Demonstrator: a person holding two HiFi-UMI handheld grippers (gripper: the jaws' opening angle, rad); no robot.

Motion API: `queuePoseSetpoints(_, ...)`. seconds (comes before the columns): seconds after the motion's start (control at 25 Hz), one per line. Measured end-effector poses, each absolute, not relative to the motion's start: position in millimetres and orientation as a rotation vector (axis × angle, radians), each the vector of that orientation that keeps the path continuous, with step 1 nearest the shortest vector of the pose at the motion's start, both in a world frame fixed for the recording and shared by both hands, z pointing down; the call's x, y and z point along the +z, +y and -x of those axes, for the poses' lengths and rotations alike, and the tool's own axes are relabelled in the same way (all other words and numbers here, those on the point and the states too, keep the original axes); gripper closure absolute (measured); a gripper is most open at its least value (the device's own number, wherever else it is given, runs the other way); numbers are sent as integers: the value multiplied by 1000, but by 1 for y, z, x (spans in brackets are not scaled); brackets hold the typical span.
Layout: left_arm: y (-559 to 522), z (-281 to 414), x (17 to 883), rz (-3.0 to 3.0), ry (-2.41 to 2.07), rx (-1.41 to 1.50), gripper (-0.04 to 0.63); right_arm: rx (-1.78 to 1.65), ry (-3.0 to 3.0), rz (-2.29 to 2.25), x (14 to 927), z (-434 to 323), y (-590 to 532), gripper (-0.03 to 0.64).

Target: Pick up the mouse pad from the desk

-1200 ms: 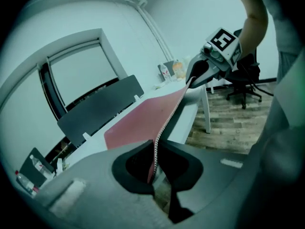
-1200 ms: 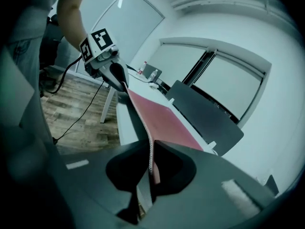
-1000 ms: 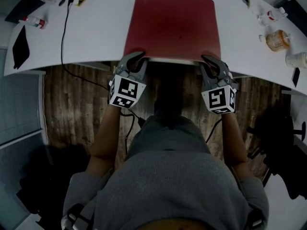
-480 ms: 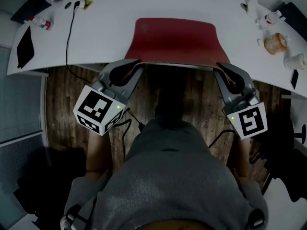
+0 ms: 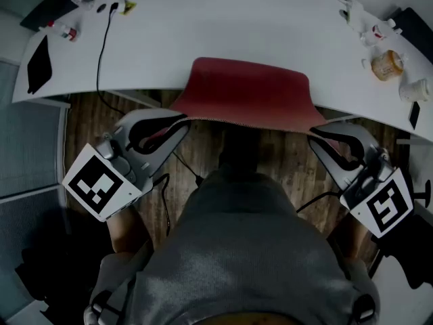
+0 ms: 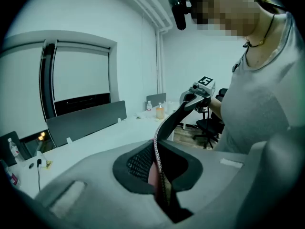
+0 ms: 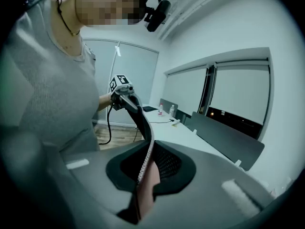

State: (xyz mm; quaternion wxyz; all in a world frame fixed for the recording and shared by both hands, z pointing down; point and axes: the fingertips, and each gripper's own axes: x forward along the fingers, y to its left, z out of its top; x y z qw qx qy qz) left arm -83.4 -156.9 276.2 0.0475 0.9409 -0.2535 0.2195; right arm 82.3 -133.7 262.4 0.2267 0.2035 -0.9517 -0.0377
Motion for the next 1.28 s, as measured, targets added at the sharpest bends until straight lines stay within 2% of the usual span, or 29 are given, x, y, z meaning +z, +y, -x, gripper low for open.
queuePoseSetpoints(0.6, -95, 82, 280, -2869, -398, 799, 574, 23, -2615, -339, 261, -84, -80, 598)
queuePoseSetpoints(1.28, -70, 81, 272, -2931, -253, 851, 575, 43, -2616, -283, 257, -86, -60, 598)
